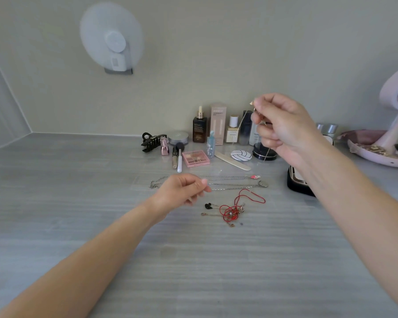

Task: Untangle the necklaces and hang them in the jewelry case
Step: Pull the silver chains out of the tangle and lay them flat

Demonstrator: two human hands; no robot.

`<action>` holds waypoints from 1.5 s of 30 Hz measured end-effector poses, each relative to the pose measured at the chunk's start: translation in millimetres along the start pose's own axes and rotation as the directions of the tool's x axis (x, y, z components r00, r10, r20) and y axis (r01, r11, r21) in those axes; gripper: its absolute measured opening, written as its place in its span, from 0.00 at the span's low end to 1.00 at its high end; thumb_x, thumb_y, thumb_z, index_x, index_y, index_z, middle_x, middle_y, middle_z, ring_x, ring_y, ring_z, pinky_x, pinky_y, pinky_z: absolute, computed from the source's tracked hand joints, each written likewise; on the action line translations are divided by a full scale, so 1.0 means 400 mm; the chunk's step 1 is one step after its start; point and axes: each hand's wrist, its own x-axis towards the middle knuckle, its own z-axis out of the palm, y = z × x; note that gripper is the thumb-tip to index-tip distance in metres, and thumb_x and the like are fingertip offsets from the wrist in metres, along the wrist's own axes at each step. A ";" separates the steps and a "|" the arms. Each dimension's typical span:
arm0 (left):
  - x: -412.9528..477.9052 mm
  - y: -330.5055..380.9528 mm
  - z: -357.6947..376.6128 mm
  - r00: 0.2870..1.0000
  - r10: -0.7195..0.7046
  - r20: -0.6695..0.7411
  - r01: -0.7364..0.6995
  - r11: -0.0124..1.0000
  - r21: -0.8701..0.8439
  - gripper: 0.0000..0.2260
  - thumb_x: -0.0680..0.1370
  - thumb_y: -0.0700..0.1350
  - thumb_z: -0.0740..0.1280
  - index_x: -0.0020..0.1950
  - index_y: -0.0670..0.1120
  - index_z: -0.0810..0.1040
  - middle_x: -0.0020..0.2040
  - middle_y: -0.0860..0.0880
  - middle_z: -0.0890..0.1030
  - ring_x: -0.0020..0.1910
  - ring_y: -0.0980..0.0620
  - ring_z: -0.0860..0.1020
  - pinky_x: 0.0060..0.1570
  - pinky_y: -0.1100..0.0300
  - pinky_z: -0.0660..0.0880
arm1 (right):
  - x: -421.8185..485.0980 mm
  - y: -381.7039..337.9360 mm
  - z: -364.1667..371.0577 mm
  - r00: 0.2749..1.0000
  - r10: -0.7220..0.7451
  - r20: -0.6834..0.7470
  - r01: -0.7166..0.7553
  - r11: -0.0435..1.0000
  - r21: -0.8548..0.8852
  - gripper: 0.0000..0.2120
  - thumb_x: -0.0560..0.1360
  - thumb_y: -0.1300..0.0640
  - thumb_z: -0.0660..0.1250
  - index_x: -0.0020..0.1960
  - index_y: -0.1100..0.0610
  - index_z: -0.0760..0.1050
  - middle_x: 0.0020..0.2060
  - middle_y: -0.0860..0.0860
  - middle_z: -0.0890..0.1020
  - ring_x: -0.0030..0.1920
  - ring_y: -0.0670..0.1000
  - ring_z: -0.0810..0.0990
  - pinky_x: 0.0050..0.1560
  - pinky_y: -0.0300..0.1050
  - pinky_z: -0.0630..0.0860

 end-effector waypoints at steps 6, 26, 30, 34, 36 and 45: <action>-0.022 -0.001 0.073 0.978 0.088 0.188 -0.145 0.937 0.317 0.11 0.78 0.47 0.62 0.52 0.44 0.81 0.49 0.51 0.81 0.48 0.60 0.77 0.48 0.72 0.71 | -0.022 -0.029 -0.016 0.998 -0.023 0.060 0.020 0.999 0.046 0.09 0.75 0.61 0.61 0.36 0.54 0.71 0.25 0.49 0.74 0.18 0.44 0.59 0.24 0.33 0.48; 0.049 0.136 0.195 0.904 0.006 0.427 0.155 0.927 -0.342 0.32 0.79 0.60 0.41 0.45 0.42 0.79 0.34 0.49 0.82 0.38 0.51 0.81 0.50 0.60 0.75 | -0.072 0.056 -0.089 0.979 0.038 0.202 -0.035 0.999 -0.020 0.09 0.74 0.64 0.63 0.36 0.57 0.77 0.25 0.49 0.78 0.24 0.45 0.70 0.28 0.35 0.67; 0.060 0.101 0.219 0.886 -0.022 0.463 0.123 0.974 -0.188 0.30 0.79 0.60 0.44 0.30 0.47 0.75 0.30 0.52 0.77 0.37 0.52 0.74 0.45 0.61 0.71 | -0.070 0.064 -0.143 0.974 0.115 0.197 -0.149 0.975 0.166 0.10 0.71 0.62 0.61 0.32 0.54 0.72 0.23 0.48 0.71 0.22 0.45 0.62 0.27 0.38 0.61; 0.059 0.073 0.207 0.953 -0.007 0.304 -0.020 0.996 0.085 0.23 0.81 0.54 0.51 0.42 0.46 0.81 0.39 0.55 0.80 0.35 0.62 0.75 0.42 0.69 0.71 | -0.078 0.102 -0.187 0.966 0.167 0.196 -0.190 0.976 0.103 0.10 0.65 0.58 0.58 0.25 0.52 0.65 0.20 0.46 0.61 0.22 0.45 0.55 0.26 0.40 0.56; 0.060 0.060 0.195 0.969 0.057 0.239 -0.114 0.966 0.234 0.14 0.80 0.45 0.58 0.50 0.40 0.80 0.45 0.51 0.81 0.39 0.63 0.76 0.41 0.74 0.70 | -0.093 0.126 -0.195 0.971 0.184 0.152 -0.182 0.983 -0.031 0.13 0.66 0.60 0.61 0.25 0.54 0.62 0.20 0.46 0.59 0.22 0.45 0.55 0.25 0.38 0.54; 0.049 0.001 0.161 0.944 0.079 0.321 -0.284 0.693 0.663 0.08 0.72 0.48 0.69 0.50 0.49 0.80 0.51 0.49 0.78 0.53 0.51 0.73 0.56 0.57 0.71 | -0.134 0.228 -0.240 0.915 0.305 0.264 0.072 0.520 -0.851 0.14 0.69 0.51 0.71 0.28 0.52 0.70 0.23 0.45 0.70 0.25 0.43 0.65 0.31 0.39 0.64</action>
